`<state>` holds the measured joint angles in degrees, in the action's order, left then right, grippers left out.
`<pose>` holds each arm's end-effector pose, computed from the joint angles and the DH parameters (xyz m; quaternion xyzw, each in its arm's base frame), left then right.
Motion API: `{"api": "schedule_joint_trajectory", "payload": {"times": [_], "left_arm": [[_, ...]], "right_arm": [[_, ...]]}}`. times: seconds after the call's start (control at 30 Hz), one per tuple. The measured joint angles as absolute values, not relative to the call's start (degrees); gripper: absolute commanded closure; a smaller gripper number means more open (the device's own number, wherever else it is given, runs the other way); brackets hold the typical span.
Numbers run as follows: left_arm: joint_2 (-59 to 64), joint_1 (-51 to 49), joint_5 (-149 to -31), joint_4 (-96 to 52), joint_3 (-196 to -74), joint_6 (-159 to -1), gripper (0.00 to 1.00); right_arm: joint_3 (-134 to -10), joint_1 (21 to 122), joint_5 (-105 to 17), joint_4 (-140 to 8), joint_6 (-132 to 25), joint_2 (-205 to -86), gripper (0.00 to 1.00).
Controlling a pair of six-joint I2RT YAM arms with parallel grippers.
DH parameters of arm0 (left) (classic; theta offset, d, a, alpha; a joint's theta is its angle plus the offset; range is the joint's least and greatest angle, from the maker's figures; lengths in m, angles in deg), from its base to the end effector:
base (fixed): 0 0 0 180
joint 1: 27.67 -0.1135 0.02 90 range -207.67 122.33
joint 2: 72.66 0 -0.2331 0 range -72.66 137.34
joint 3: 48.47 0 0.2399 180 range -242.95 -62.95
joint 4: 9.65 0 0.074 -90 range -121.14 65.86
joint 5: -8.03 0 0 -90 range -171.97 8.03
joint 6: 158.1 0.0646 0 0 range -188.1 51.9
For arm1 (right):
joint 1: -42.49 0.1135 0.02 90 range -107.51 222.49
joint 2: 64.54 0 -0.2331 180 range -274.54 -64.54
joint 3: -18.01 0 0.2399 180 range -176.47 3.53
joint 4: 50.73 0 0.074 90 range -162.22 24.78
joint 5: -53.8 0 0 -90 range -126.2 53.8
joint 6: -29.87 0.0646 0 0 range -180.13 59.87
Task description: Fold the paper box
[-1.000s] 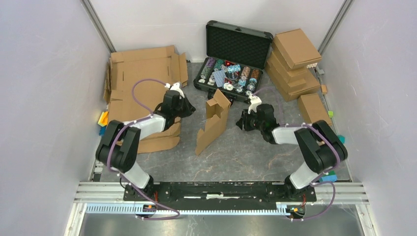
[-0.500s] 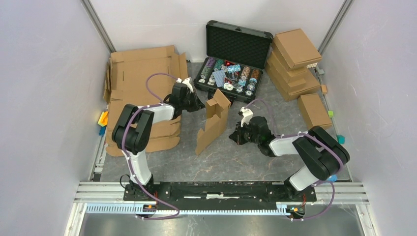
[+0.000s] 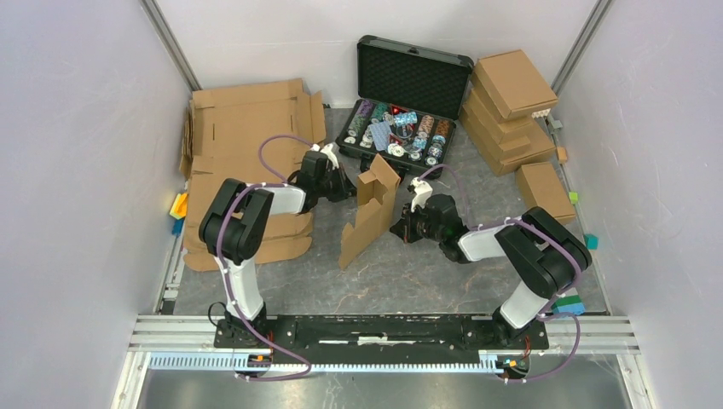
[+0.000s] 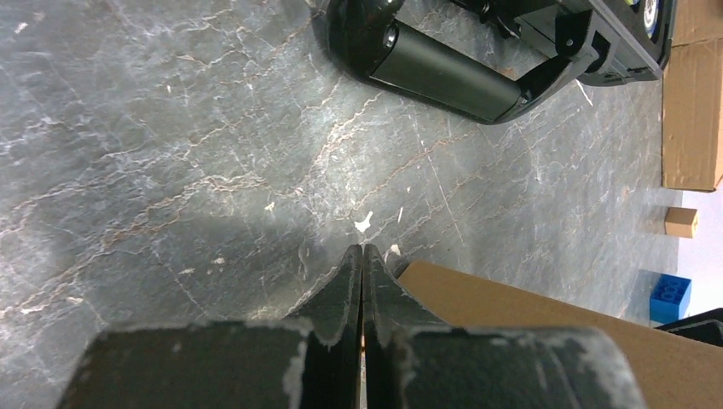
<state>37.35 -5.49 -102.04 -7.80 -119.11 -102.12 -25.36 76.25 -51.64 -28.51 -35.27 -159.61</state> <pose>0.3547 -0.1685 0.0983 -0.0145 0.8865 -0.3429 0.3104 0.2464 0.1854 0.0904 -0.1339 0.8481 0.3456 0.3786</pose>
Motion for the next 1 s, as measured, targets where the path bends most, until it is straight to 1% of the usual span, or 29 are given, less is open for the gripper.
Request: {"api": "schedule_joint_trajectory", "payload": {"times": [0.2,0.43,0.77,1.0], "left_arm": [[38.23,-4.42,-103.44,-4.61,-118.61,-103.45,0.98],[38.18,-2.08,-105.04,1.03,-113.95,-105.68,0.98],[34.66,-0.71,-101.74,7.89,-105.76,-107.76,0.98],[30.66,1.09,-98.89,9.40,-100.45,-108.72,0.98]], "right_arm": [[-25.81,76.25,-51.62,-28.79,-35.29,-160.18,1.00],[-26.71,76.25,-51.56,-30.00,-35.60,-160.24,1.00],[-27.24,76.18,-50.00,-33.65,-37.87,-159.72,1.00],[-27.24,74.89,-48.08,-36.82,-40.05,-157.84,1.00]]}}
